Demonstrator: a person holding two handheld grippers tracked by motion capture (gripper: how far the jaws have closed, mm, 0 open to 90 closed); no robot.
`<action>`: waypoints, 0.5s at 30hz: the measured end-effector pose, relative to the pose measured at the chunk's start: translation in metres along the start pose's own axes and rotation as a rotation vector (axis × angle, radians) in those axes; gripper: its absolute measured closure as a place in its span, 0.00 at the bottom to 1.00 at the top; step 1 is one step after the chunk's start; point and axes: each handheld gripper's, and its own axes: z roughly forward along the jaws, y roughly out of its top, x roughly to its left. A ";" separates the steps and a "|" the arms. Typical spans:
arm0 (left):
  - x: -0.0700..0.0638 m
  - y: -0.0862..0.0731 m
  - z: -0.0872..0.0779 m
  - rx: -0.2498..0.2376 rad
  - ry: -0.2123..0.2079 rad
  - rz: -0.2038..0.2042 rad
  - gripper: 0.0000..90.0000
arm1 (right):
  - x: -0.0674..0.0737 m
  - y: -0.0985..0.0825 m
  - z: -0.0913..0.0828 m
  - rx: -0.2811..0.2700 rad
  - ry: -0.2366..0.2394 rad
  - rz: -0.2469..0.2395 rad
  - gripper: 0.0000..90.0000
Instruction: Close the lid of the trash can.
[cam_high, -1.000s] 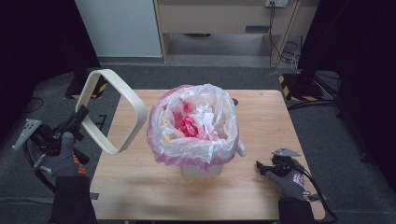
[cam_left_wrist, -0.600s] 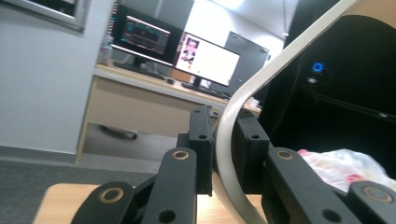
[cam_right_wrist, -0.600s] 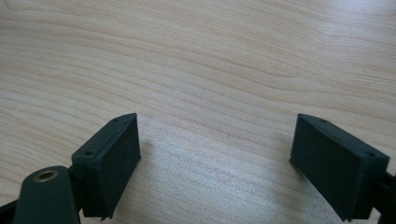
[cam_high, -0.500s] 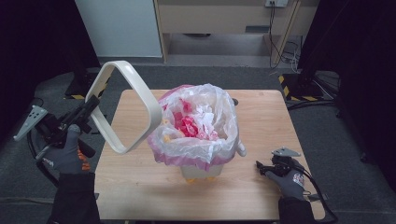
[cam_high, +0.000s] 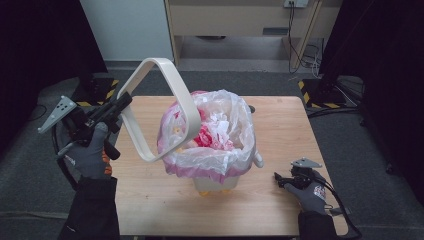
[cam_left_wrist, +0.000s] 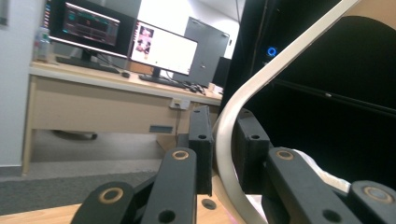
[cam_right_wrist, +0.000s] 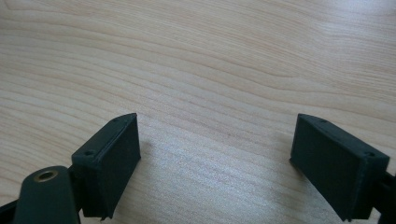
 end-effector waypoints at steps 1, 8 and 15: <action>-0.002 0.001 0.003 0.004 -0.006 0.004 0.87 | 0.000 0.000 0.000 0.000 0.000 0.000 0.17; -0.020 0.008 0.017 0.022 -0.057 0.012 0.87 | 0.000 0.000 0.000 0.001 0.002 0.002 0.17; -0.031 0.010 0.028 0.057 -0.082 0.017 0.87 | 0.000 0.000 0.000 0.001 0.002 0.002 0.17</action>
